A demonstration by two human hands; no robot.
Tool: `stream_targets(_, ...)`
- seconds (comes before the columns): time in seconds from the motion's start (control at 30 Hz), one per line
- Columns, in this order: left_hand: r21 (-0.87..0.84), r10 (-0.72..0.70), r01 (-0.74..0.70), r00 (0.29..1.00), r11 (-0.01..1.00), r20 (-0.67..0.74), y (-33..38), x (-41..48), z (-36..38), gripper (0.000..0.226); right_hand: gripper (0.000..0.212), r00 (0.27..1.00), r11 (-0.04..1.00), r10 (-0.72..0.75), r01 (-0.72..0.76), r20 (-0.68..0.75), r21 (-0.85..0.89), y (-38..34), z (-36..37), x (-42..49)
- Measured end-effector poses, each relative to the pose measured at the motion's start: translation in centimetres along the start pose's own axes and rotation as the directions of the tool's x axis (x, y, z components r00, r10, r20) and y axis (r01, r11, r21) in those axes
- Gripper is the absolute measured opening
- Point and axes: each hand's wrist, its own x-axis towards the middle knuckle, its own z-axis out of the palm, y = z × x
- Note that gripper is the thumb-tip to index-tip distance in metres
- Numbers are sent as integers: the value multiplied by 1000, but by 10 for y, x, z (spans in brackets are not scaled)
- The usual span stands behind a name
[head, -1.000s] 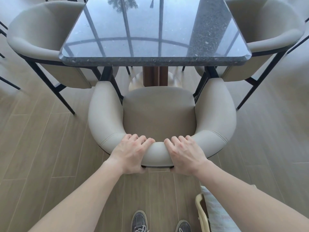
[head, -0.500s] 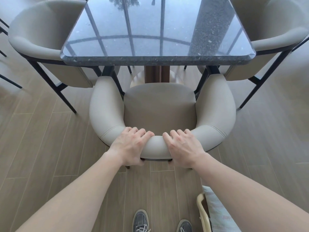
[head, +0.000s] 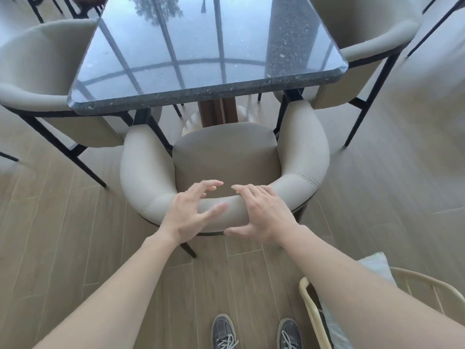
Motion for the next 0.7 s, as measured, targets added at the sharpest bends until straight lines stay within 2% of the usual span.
stream_targets(0.03,-160,-21,15,999,987,-35,7,-1,2,61,101,997,989,58,-51,-51,139,1,-3,-8)
stream_targets(0.1,-316,-31,3,996,949,-85,25,-2,9,57,96,971,898,205,-135,-126,418,4,-10,-27)
stream_targets(0.17,-452,-30,-32,991,892,-130,48,-4,19,73,88,911,716,367,-145,-190,683,8,-23,-45)
stream_targets(0.27,-676,-47,-79,985,732,-165,91,-5,24,90,73,782,437,565,-14,-263,899,9,-61,-70)
stream_targets(0.33,-782,1,-125,988,611,-158,130,-5,16,88,80,698,358,642,93,-317,929,3,-100,-87)
stream_targets(0.4,-823,113,-178,984,539,-140,172,-12,1,84,96,622,379,673,173,-399,909,-11,-144,-105)
stream_targets(0.43,-825,191,-217,972,522,-135,201,-13,-10,85,102,585,430,667,203,-461,880,-17,-172,-117)
stream_targets(0.47,-828,249,-253,958,501,-142,216,-17,-14,85,106,582,451,646,229,-493,863,-24,-186,-123)
stream_targets(0.6,-820,453,-378,876,430,-166,287,-21,-47,84,101,526,548,563,339,-637,764,-49,-258,-156)
stream_targets(0.7,-804,566,-464,800,373,-199,331,-14,-62,78,99,447,630,525,369,-725,684,-54,-298,-174)
